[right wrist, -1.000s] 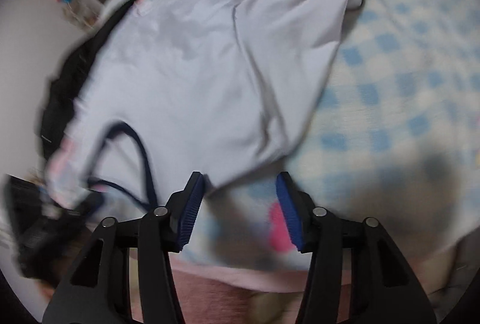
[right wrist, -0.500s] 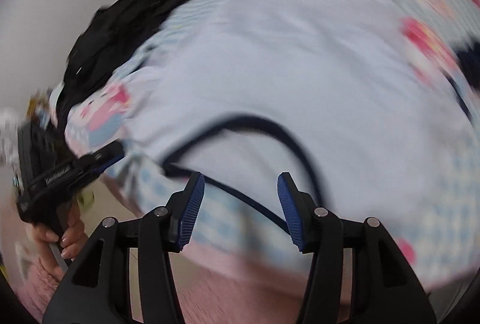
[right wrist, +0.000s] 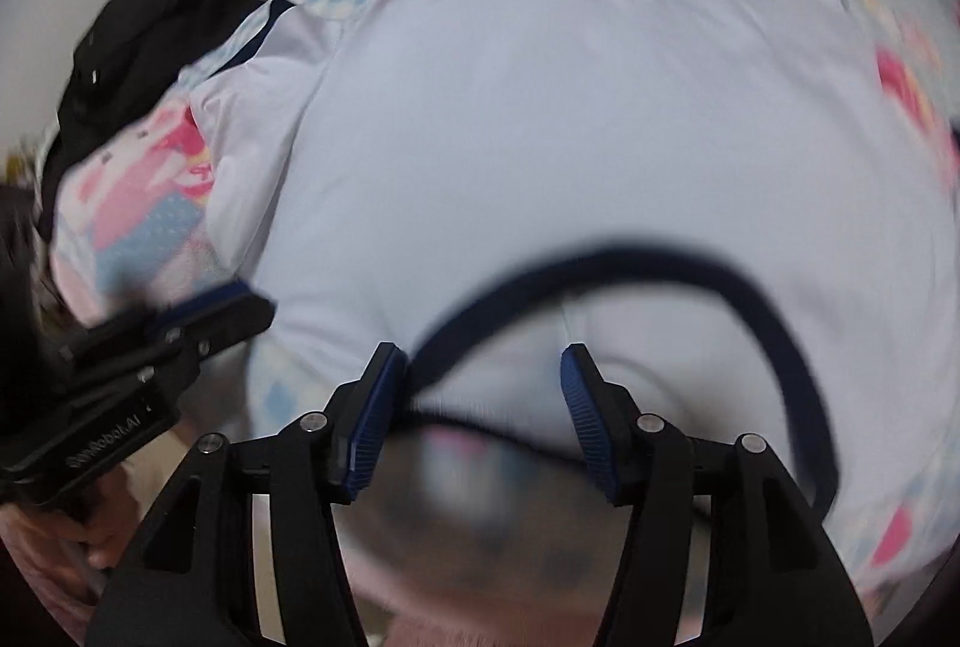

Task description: Fold clothes

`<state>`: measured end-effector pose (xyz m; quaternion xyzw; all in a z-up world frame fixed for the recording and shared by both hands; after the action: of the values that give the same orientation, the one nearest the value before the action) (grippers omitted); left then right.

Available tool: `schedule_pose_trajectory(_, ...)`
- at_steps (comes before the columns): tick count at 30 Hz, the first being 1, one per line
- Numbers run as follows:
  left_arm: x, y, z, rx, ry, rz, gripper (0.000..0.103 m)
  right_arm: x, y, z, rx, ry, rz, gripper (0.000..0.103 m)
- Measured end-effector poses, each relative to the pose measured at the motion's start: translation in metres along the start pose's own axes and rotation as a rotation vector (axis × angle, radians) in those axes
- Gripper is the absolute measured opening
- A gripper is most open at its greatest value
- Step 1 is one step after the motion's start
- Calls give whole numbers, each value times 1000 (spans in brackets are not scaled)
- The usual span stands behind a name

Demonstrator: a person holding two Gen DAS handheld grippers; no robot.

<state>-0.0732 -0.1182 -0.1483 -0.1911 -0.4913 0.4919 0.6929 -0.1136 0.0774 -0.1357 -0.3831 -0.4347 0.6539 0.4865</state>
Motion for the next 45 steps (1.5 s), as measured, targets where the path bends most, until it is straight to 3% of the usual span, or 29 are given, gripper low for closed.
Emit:
schedule_pose_trajectory(5, 7, -11, -9, 19, -50, -47, 32, 21, -34, -14, 54, 108, 61, 56)
schedule_pose_trajectory(14, 22, -28, -23, 46, -128, -131, 32, 65, -78, -29, 129, 253, 79, 56)
schedule_pose_trajectory(17, 43, -24, -16, 54, -93, -141, 32, 78, -82, -39, 143, 292, 66, 56)
schedule_pose_trajectory(21, 101, -6, 11, 76, 14, -164, 32, 110, -95, -47, 164, 308, 22, 56)
schedule_pose_trajectory(23, 122, 4, 20, 64, 67, -148, 34, 134, -103, -49, 178, 324, -19, 56)
schedule_pose_trajectory(28, 120, 21, 18, 19, 74, -97, 39, 178, -89, -52, 119, 385, -27, 56)
schedule_pose_trajectory(32, 119, 33, 16, -17, 80, -57, 39, 181, -62, -55, 72, 427, 39, 56)
schedule_pose_trajectory(36, 118, 46, 14, -53, 85, -17, 39, 172, -35, -62, 13, 352, -20, 56)
schedule_pose_trajectory(37, 116, 45, 13, -54, 68, -24, 40, 172, -34, -64, 12, 349, -25, 56)
schedule_pose_trajectory(39, 97, 22, 11, 4, -98, -136, 40, 173, -42, -65, 31, 390, 29, 57)
schedule_pose_trajectory(42, 65, 4, 10, 54, -318, -274, 45, 173, -59, -63, 95, 461, 218, 58)
schedule_pose_trajectory(45, 44, 9, 7, 44, -464, -362, 45, 167, -57, -62, 74, 527, 411, 58)
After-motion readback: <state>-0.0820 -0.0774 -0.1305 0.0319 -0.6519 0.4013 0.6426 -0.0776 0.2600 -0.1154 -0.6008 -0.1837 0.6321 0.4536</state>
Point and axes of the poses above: each gripper's, at about its wrist camera, not at the fingertips, and y roughly the way its jaws point, x to its right, z to its top, the point moved 5 cm from there along y, roughly the way its jaws point, and after that the axes turned 7 degrees about -z, right-handed, at the moved point
